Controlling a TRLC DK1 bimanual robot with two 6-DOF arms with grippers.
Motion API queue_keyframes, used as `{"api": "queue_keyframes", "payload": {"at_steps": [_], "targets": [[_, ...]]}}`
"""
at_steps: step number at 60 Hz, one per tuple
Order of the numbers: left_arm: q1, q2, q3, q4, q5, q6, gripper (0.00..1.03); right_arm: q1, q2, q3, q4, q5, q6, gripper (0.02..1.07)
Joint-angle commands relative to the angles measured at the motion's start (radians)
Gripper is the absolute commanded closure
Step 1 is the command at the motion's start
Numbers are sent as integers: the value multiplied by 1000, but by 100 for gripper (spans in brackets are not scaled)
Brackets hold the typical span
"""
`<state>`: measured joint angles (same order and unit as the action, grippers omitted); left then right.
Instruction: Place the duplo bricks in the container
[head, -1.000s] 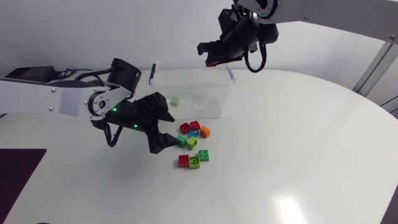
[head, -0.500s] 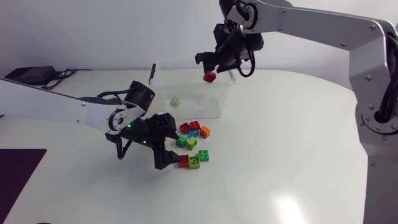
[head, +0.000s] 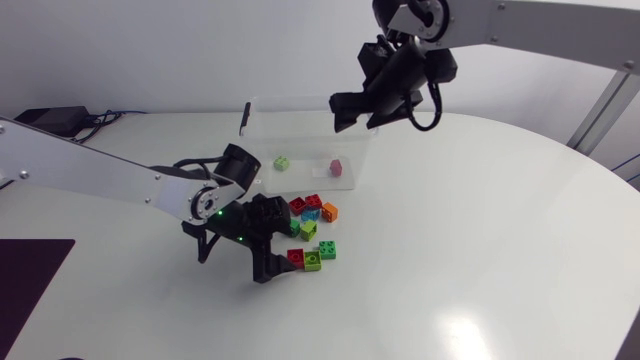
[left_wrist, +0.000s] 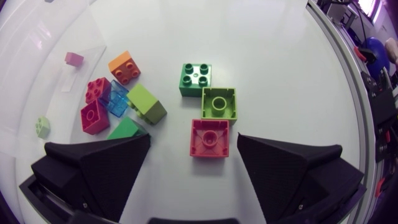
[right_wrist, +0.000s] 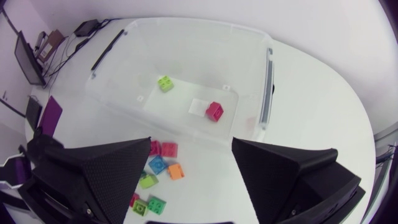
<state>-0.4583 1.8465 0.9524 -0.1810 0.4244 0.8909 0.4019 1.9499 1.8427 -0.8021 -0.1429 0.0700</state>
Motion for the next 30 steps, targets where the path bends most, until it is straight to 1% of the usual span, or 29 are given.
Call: {"api": "queue_keyframes", "payload": {"at_steps": [1,5,9,11,14,20,27,30], "targets": [[-14,46,-9,3,-7,31,8,15,-83,-138,20,-34,-55,11],[-22,59,-6,3,-9,34,13,23,-126,-237,52,-41,-88,11],[-29,68,-4,3,-12,36,20,32,-155,-332,83,-72,-136,11],[-34,74,-3,2,-13,37,24,37,-167,-376,104,-78,-162,11],[-37,80,0,3,-13,37,33,49,-180,-435,135,-80,-193,11],[-40,83,5,3,-13,34,75,68,-195,-527,202,-84,-240,10],[-40,66,3,2,-13,31,76,84,-197,-568,231,-78,-240,9],[-34,46,0,0,-13,29,76,101,-189,-583,245,-58,-228,9]]}}
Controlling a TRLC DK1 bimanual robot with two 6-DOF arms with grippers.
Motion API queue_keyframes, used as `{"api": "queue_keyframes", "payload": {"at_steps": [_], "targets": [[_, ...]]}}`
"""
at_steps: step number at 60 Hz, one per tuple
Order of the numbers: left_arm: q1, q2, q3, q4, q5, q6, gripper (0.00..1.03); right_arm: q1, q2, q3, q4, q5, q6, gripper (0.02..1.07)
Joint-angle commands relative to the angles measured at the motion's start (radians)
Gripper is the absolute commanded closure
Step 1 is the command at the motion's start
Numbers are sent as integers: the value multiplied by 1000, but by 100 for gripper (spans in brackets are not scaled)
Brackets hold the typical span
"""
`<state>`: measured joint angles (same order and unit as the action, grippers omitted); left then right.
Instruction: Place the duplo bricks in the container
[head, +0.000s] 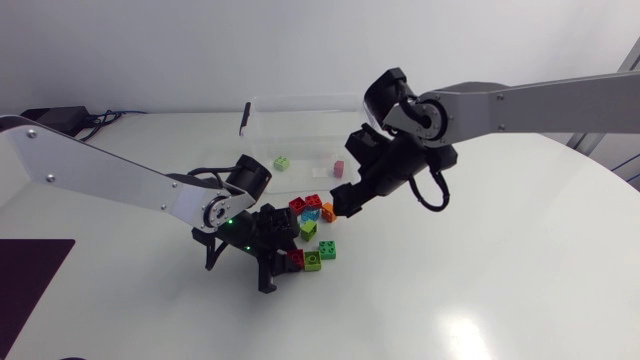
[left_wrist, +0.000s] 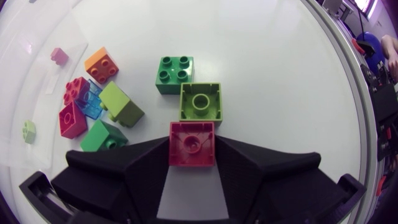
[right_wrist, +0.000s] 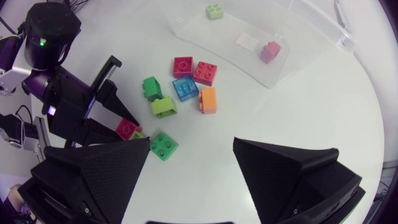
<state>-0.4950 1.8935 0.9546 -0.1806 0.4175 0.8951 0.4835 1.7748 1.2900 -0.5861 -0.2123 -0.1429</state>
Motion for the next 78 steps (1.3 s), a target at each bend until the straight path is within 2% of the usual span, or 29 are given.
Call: {"api": "queue_keyframes", "payload": {"at_steps": [1,12,34,41,58,66,78], "targets": [[4,-10,-4,-2,-6,25,76,23,-9,-34,34,22,-9,9],[42,-129,-13,-26,-5,11,77,66,97,-14,40,117,103,9],[147,-323,98,-76,29,-45,77,121,262,107,-23,140,232,10],[179,-315,164,-68,46,-79,77,135,295,152,-46,151,259,10],[240,-188,297,96,50,-234,76,164,327,160,-81,154,287,13],[256,-120,372,130,49,-288,76,162,328,163,-112,154,296,14],[257,-28,475,141,43,-332,75,168,331,160,-139,152,305,25]]}}
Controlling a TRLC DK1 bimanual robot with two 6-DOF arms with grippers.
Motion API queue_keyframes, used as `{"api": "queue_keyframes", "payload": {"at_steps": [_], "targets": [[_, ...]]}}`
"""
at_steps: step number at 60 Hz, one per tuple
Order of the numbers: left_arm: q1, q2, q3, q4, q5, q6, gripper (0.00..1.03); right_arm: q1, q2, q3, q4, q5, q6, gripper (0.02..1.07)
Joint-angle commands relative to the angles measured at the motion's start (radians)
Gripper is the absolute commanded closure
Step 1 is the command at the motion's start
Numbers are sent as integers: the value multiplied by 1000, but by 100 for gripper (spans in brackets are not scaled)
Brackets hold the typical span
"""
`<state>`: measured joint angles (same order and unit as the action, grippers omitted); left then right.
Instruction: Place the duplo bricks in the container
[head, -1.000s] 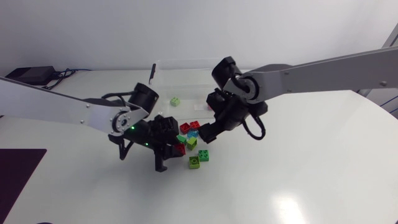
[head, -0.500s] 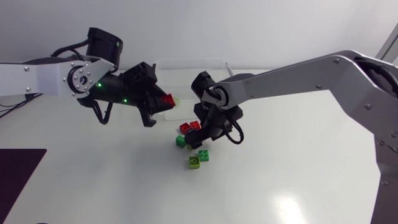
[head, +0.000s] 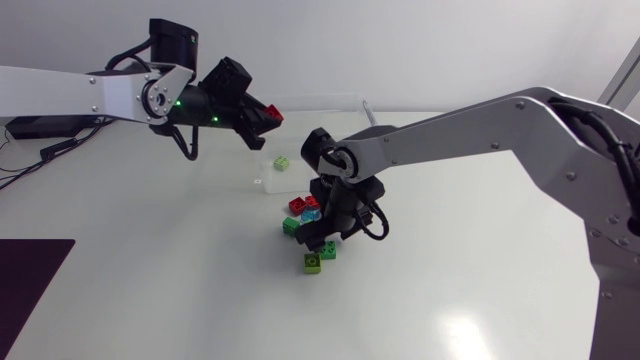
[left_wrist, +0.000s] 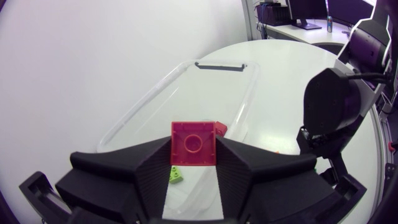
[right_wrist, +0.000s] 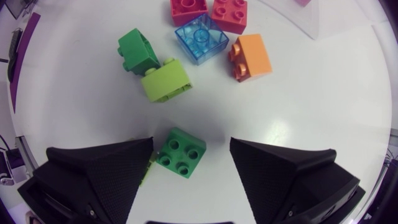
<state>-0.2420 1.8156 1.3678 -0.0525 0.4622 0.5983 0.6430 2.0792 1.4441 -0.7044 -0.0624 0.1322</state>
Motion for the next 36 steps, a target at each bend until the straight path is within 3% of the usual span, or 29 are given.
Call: {"api": "queue_keyframes", "payload": {"at_steps": [1,14,20,26,29,33,36], "targets": [[4,57,68,14,-3,-40,75,9,28,4,-21,1,30,27],[-8,148,162,20,-51,-57,74,15,41,-13,-24,-16,35,55],[-13,197,211,22,-71,-68,74,15,38,-27,-23,-24,37,77],[-26,241,251,19,-96,-69,71,14,24,-39,-23,-24,33,79],[-33,249,260,19,-111,-69,58,12,7,-47,-24,-24,33,79],[-37,249,261,17,-128,-72,22,10,-21,-54,-24,-24,33,79],[-37,240,258,17,-134,-75,8,4,-48,-56,-26,-22,33,79]]}}
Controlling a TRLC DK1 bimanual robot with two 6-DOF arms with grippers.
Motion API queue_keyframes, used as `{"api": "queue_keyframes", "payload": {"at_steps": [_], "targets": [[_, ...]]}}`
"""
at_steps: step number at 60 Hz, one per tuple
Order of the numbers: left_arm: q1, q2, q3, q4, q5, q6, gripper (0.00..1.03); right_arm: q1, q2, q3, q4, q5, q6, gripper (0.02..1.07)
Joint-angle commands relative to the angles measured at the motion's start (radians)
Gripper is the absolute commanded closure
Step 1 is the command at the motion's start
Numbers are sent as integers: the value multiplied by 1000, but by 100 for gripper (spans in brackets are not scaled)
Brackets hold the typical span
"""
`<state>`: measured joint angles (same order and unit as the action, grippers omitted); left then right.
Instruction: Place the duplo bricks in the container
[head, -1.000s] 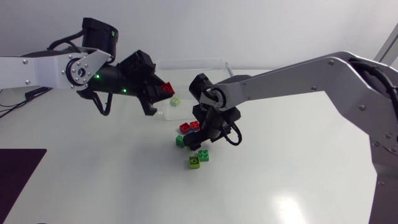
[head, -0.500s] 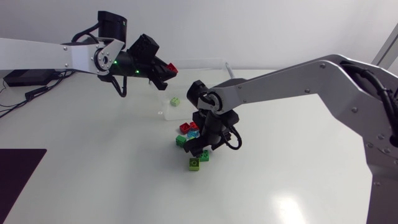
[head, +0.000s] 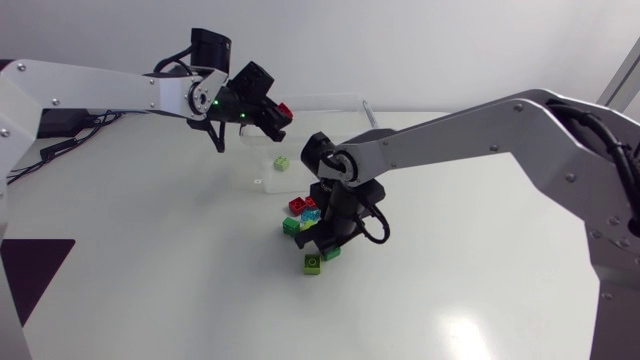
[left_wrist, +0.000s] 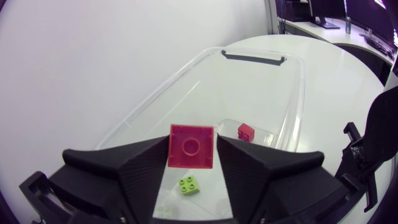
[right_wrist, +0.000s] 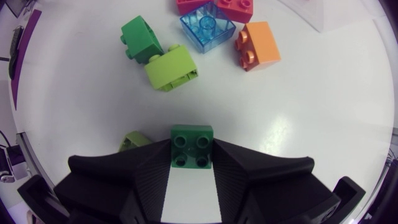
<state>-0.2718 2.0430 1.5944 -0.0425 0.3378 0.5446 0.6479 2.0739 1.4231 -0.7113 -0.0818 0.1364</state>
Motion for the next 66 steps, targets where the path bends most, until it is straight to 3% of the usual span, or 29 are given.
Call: {"api": "queue_keyframes", "payload": {"at_steps": [1,24,32,48,66], "targets": [[-7,6,30,7,-10,-21,5,-2,-51,-35,-20,-3,29,79],[19,-242,-108,10,-11,-89,4,-80,-204,71,-57,8,32,79],[26,-333,-182,-33,-13,-97,4,-113,-219,146,-59,14,31,79],[14,-488,-484,-53,36,49,5,-159,-173,344,-57,33,31,79],[-35,-511,-671,12,61,83,5,-163,-58,550,-70,62,38,79]]}}
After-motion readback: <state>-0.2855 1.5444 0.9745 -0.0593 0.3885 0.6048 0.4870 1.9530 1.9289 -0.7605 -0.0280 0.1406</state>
